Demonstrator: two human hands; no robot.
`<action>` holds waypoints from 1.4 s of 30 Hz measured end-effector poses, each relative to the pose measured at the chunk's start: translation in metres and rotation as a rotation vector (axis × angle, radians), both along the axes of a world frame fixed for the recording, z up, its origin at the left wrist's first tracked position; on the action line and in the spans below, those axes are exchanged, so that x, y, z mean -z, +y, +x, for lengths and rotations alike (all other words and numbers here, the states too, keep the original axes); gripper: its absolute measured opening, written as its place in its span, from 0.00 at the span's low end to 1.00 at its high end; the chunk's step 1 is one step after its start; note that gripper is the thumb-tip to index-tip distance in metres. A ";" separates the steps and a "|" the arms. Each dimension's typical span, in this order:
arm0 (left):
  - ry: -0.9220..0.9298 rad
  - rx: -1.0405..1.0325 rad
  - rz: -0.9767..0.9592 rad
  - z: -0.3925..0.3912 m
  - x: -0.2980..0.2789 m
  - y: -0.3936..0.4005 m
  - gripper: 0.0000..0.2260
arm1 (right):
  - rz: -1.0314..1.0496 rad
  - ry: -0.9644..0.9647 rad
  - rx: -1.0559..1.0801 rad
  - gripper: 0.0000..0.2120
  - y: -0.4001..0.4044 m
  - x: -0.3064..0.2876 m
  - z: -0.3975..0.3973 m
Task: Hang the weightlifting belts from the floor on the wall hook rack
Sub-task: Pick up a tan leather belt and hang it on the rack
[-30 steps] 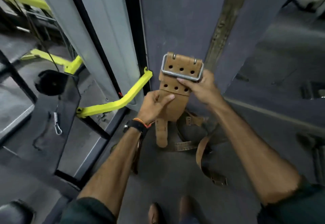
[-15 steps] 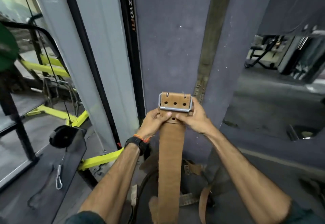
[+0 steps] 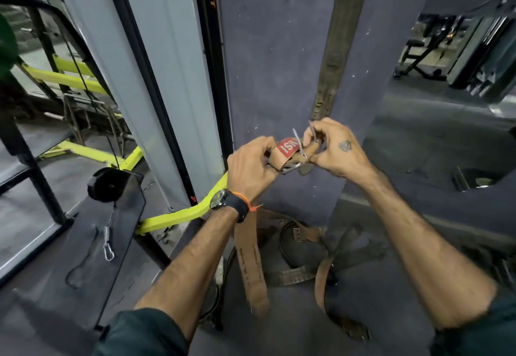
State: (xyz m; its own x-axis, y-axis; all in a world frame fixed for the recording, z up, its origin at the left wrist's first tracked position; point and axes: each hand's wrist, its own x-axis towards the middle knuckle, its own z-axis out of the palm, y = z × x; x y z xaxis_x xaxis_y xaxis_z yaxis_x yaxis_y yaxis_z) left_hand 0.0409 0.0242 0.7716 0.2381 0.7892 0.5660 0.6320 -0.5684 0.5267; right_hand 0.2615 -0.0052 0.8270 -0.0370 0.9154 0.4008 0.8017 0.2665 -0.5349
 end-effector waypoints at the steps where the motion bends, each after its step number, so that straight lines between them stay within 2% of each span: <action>1: -0.011 0.012 0.002 0.001 0.002 -0.002 0.14 | 0.023 -0.008 0.017 0.15 0.000 0.002 -0.001; 4: -0.195 0.135 -0.152 0.001 0.007 0.006 0.14 | 0.042 0.149 0.055 0.20 0.005 0.009 -0.003; 7: -0.318 0.298 -0.371 -0.001 0.005 0.018 0.28 | 0.050 0.281 0.051 0.26 0.012 0.011 -0.007; 8: -0.345 0.353 -0.442 -0.003 0.003 0.017 0.29 | 0.066 0.297 0.028 0.27 0.013 0.010 -0.008; 11: -0.445 0.506 -0.576 -0.011 0.002 0.017 0.28 | 0.099 0.362 -0.035 0.29 0.013 0.004 -0.014; 13: -0.507 0.554 -0.609 -0.013 -0.003 0.017 0.27 | 0.095 0.485 -0.076 0.28 0.014 0.004 -0.015; 16: -0.559 0.545 -0.590 -0.010 -0.014 0.018 0.24 | 0.093 0.561 -0.091 0.16 0.013 0.004 -0.012; 17: -0.594 0.537 -0.584 -0.008 -0.016 0.018 0.22 | 0.085 0.568 -0.097 0.19 0.009 0.002 -0.012; 19: -0.676 0.495 -0.561 -0.004 -0.019 0.021 0.17 | 0.084 0.464 -0.129 0.34 -0.001 -0.006 -0.014; 22: -0.736 0.456 -0.553 -0.002 -0.024 0.031 0.15 | 0.210 0.060 -0.104 0.52 -0.010 -0.016 -0.017; 24: -0.726 0.460 -0.547 -0.001 -0.029 0.034 0.16 | 0.268 -0.013 -0.071 0.59 -0.010 -0.021 -0.021; 26: -0.723 0.487 -0.562 0.004 -0.036 0.034 0.17 | 0.323 -0.019 -0.009 0.61 -0.008 -0.026 -0.025; 27: -0.724 0.499 -0.567 0.006 -0.039 0.034 0.18 | 0.347 -0.053 0.014 0.59 -0.006 -0.031 -0.027; 29: -0.712 0.509 -0.576 0.007 -0.045 0.036 0.19 | 0.372 -0.205 0.003 0.49 0.000 -0.041 -0.025; 31: -0.688 0.524 -0.591 0.005 -0.051 0.042 0.13 | 0.363 -0.302 -0.078 0.37 0.009 -0.049 -0.018; 34: -0.627 0.544 -0.619 -0.001 -0.067 0.046 0.06 | 0.291 -0.365 -0.158 0.32 0.017 -0.067 -0.016; 37: -0.593 0.546 -0.614 -0.007 -0.078 0.049 0.05 | 0.332 -0.415 -0.164 0.23 0.021 -0.092 -0.018; 38: -0.593 0.541 -0.618 -0.007 -0.079 0.051 0.06 | 0.360 -0.409 -0.153 0.18 0.024 -0.101 -0.017; 40: -0.608 0.528 -0.634 -0.006 -0.084 0.055 0.16 | 0.391 -0.380 -0.126 0.10 0.031 -0.119 -0.018; 42: -0.526 0.468 -0.602 -0.002 -0.096 0.056 0.21 | 0.331 -0.305 -0.107 0.07 0.040 -0.131 -0.019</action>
State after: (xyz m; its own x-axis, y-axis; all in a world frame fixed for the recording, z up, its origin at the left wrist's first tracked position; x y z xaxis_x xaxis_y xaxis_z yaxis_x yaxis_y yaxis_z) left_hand 0.0391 0.0798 0.8673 0.4357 0.8734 0.2174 0.0028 -0.2428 0.9701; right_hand 0.2421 0.0347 0.9577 -0.2864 0.7243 0.6272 0.8678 0.4736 -0.1506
